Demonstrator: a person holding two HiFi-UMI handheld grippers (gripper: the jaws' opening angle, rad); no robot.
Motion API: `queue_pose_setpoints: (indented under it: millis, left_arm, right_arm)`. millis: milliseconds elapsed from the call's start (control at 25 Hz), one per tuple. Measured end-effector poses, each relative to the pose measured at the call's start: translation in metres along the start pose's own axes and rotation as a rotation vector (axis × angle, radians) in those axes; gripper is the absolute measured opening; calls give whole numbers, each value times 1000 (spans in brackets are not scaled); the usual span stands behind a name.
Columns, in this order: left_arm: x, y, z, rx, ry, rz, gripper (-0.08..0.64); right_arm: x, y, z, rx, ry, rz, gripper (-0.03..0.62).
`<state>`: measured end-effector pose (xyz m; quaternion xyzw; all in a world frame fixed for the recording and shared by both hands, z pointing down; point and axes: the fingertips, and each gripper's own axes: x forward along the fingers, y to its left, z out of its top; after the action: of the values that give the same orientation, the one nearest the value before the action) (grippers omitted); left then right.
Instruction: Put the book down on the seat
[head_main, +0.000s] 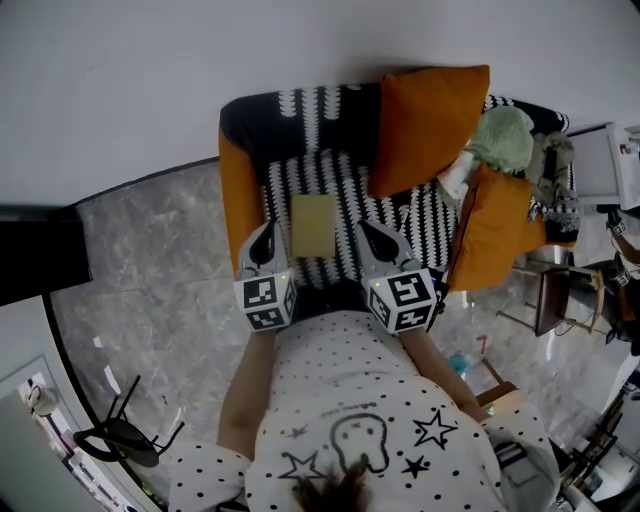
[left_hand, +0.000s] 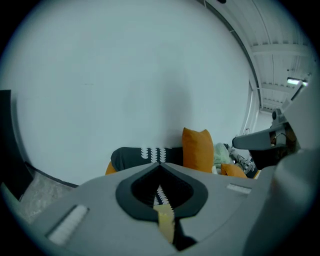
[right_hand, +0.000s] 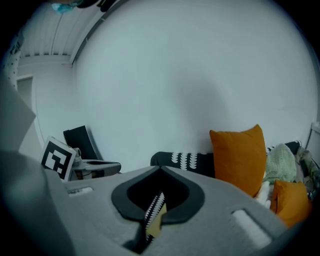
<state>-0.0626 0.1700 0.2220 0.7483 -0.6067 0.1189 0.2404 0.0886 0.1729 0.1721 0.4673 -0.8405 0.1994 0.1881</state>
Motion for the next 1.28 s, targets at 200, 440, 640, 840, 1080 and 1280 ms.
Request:
queue_pose_setpoints:
  millis: [200,440,640,840,1080,1280]
  left_arm:
    - [-14,-9,23,-18,-61,-11,-3]
    - [-33,-13,39,-40,-105,-16,-3]
    - [-42,-17,49,-48,-133,-27,-3]
    - [-51,-19,60,-40,-160,-36,-3]
    - [-64,-23,65,-45,-184,-39,-3]
    - [-66,-25,65,-31,-192,-54,-3]
  right_arm:
    - [-2,1,2,-20,-2,12,-5]
    - [-6,7,4,-33,-12,22,-6]
    - [-7,6,8,-42,-16,22,-6]
    - [-7,7,11,-45,-24,21,-6]
    - [-11,5,14,-43,-37,16,-6]
    - [-11,7,13,-47,-40,14,-6]
